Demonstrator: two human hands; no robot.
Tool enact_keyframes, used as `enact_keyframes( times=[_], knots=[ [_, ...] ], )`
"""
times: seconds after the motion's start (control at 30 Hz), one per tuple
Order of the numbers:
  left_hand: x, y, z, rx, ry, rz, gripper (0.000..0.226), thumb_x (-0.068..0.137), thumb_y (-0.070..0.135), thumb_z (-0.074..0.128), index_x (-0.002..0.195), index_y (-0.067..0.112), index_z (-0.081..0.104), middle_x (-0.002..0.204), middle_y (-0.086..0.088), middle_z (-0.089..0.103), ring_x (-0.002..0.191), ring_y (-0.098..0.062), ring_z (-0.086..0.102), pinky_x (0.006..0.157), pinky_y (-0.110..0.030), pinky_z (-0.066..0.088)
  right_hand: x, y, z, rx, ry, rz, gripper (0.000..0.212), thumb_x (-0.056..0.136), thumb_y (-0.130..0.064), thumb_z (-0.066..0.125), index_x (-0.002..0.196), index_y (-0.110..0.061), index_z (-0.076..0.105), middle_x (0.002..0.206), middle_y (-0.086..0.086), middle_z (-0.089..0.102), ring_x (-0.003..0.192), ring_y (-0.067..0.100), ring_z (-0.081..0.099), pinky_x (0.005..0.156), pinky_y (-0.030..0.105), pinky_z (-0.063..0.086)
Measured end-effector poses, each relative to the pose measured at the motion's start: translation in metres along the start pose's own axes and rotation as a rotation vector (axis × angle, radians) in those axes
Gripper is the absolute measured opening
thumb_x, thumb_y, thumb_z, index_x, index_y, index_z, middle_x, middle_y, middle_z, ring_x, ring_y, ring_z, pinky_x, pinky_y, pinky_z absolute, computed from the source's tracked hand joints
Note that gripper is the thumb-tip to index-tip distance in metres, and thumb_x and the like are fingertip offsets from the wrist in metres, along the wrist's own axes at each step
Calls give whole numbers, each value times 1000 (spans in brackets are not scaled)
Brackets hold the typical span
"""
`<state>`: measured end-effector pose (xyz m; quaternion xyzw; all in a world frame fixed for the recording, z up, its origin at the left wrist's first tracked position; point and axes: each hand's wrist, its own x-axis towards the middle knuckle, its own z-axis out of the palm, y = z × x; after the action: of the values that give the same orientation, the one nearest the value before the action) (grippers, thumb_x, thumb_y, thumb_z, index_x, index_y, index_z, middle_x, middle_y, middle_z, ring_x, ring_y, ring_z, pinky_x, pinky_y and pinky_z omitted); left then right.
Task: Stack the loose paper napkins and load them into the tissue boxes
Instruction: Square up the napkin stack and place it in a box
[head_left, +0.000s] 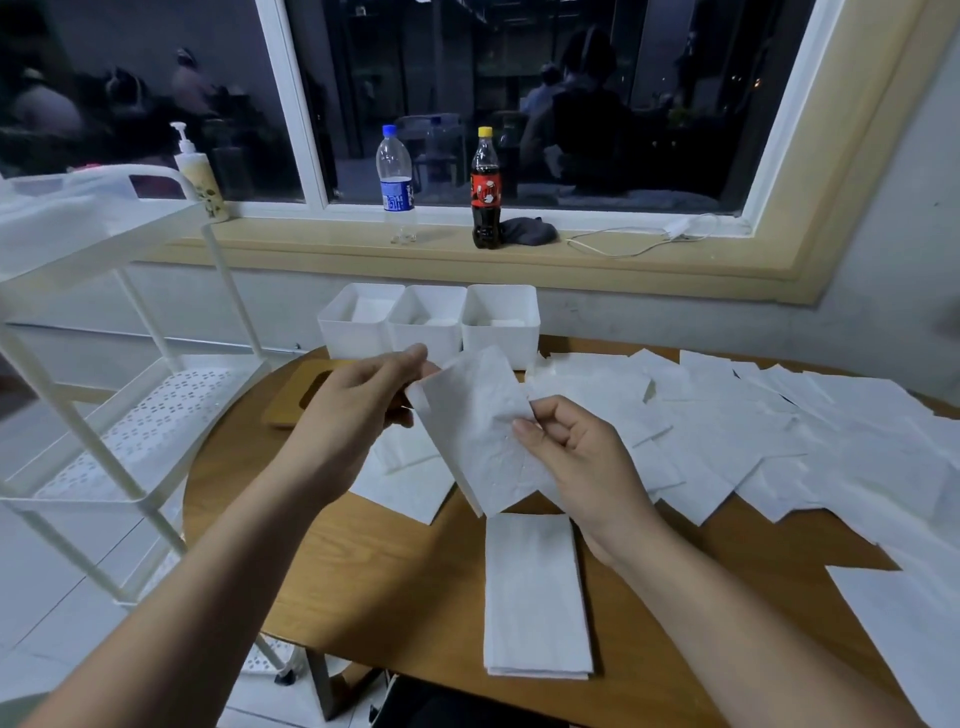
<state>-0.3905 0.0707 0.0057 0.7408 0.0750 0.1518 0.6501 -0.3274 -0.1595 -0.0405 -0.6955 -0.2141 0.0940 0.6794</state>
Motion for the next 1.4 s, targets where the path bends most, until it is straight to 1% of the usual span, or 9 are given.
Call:
enact_keyframes(
  times=[0.17,0.37,0.53,0.77,0.9,0.97,1.1,1.27,1.4],
  knots=[
    [3,0,6,118,-10,54,17,103,27,72,96,19,84,98,2,77,78,-9,60,79,-35,51,-3,6,-2,13,4,25,12,107,-24,66,113,-17,74,108,-1,82,107,18,76,106,57,56],
    [5,1,11,144,-9,67,8,99,20,78,95,15,82,97,-4,78,80,-9,61,75,-31,50,-4,5,-1,-11,-15,-8,11,107,-21,66,114,-17,74,108,-3,81,107,15,76,105,49,58],
    [7,0,11,176,-1,65,5,95,20,82,93,16,81,98,-7,77,83,-16,62,75,-34,50,-6,2,-3,-60,-51,-59,13,108,-19,64,118,-17,72,112,-5,80,111,12,74,103,40,59],
    [8,3,13,206,-33,80,8,97,21,79,90,17,80,96,-8,77,89,-25,65,79,-38,52,-5,-2,-7,-74,-49,11,15,106,-31,68,112,-18,73,106,-2,80,104,16,77,100,54,60],
    [7,4,21,172,-16,72,10,100,21,75,94,12,78,97,-9,77,96,-32,71,85,-40,57,-1,-3,-5,-153,-43,4,22,105,-42,66,104,-21,72,100,5,79,100,31,75,92,65,57],
    [6,3,26,153,18,74,11,100,22,75,96,12,78,97,-9,77,92,-27,72,86,-41,58,1,-3,-4,-147,-43,3,22,105,-43,65,105,-22,72,99,6,79,100,34,75,93,66,57],
    [3,2,33,123,19,73,11,100,20,75,103,10,78,99,-4,80,98,-26,76,92,-47,62,2,-4,-2,-123,-23,15,17,108,-35,63,110,-21,72,104,-6,81,102,15,77,97,57,61],
    [2,5,34,155,13,76,12,100,21,75,98,10,76,94,-4,78,89,-19,74,88,-43,62,1,-4,-4,-178,-24,-6,15,109,-33,63,110,-21,72,103,-7,81,99,14,77,94,58,61],
    [3,6,32,177,-4,86,10,99,22,77,95,13,78,95,-8,78,91,-27,72,85,-39,60,1,-5,-9,-204,-45,-20,14,109,-30,63,109,-19,72,103,-5,81,98,14,78,93,56,62]
  ],
)
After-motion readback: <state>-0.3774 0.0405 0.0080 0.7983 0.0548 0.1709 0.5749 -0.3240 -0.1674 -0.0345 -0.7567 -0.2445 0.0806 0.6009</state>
